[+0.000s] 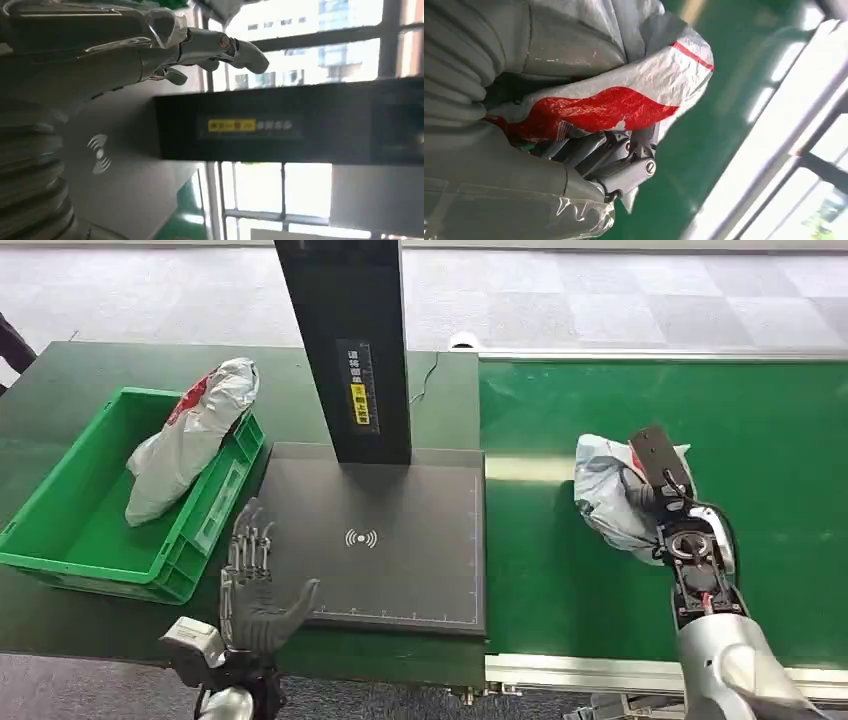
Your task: Moved the parcel from conveyor to table for the left to box.
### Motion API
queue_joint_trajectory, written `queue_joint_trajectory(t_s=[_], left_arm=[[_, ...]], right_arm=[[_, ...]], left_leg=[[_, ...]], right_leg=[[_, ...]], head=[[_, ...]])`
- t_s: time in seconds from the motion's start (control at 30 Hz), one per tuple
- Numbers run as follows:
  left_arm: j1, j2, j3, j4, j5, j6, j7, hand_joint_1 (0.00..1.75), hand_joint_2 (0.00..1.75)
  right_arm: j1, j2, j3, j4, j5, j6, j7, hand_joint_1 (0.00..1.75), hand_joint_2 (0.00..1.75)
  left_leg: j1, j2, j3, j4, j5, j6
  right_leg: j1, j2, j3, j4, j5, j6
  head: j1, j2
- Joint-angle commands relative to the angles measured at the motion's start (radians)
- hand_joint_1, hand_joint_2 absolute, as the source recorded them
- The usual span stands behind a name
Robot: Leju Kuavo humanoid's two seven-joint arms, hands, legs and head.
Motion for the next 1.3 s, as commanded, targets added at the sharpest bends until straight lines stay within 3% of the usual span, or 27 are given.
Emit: queue_joint_trajectory(t_s=[0.03, 0.17, 0.43, 0.77, 1.0, 1.27, 1.3], left_arm=[[0.003, -0.017, 0.194, -0.245, -0.095, 0.003, 0.003, 0.00, 1.75], [-0.037, -0.004, 0.230, -0.236, -0.102, 0.030, -0.008, 0.00, 1.75], [-0.089, 0.011, 0.307, -0.244, -0.069, 0.026, 0.029, 0.00, 1.75], [-0.099, 0.000, 0.301, -0.234, -0.087, 0.017, 0.046, 0.00, 1.75], [-0.089, -0.015, 0.304, -0.236, -0.094, 0.009, 0.057, 0.00, 1.75], [-0.088, -0.034, 0.306, -0.225, -0.106, -0.003, 0.054, 0.00, 1.75], [-0.088, -0.035, 0.306, -0.225, -0.109, -0.004, 0.054, 0.00, 1.75]], right_arm=[[0.145, 0.154, 0.468, -0.437, -0.165, -0.022, -0.014, 1.75, 1.75], [0.068, 0.278, 0.573, -0.374, -0.209, -0.008, -0.021, 1.75, 1.75], [0.057, 0.367, 0.704, -0.393, -0.264, 0.130, 0.063, 1.75, 1.75], [0.051, 0.370, 0.716, -0.336, -0.270, 0.116, 0.064, 1.75, 1.75], [0.030, 0.375, 0.678, -0.257, -0.189, -0.001, 0.099, 1.75, 1.75], [0.084, 0.361, 0.621, -0.317, -0.104, -0.065, 0.122, 1.75, 1.75], [0.085, 0.361, 0.615, -0.314, -0.095, -0.065, 0.135, 0.00, 1.75]], left_leg=[[0.000, 0.007, -0.001, 0.000, -0.001, -0.001], [0.001, 0.013, -0.001, -0.001, 0.000, -0.001], [0.001, 0.006, -0.001, -0.001, 0.002, -0.003], [0.000, 0.001, -0.001, -0.001, 0.003, -0.003], [0.000, 0.000, -0.001, -0.001, 0.003, -0.003], [0.000, -0.001, 0.000, -0.002, 0.003, -0.003], [0.000, -0.001, 0.000, -0.002, 0.003, -0.003]], right_leg=[[0.001, 0.007, -0.004, 0.001, 0.001, -0.002], [0.001, 0.012, -0.005, 0.003, 0.002, -0.002], [0.001, 0.005, -0.004, 0.003, 0.001, -0.001], [0.000, 0.002, -0.002, 0.002, 0.000, -0.001], [0.000, 0.001, -0.002, 0.002, 0.001, -0.001], [0.000, 0.000, 0.000, 0.000, 0.000, -0.001], [0.000, 0.000, -0.001, 0.001, 0.000, -0.001]], head=[[0.000, 0.000], [0.000, 0.000], [0.000, 0.000], [0.001, 0.000], [0.001, 0.000], [0.001, 0.000], [0.001, 0.000]])
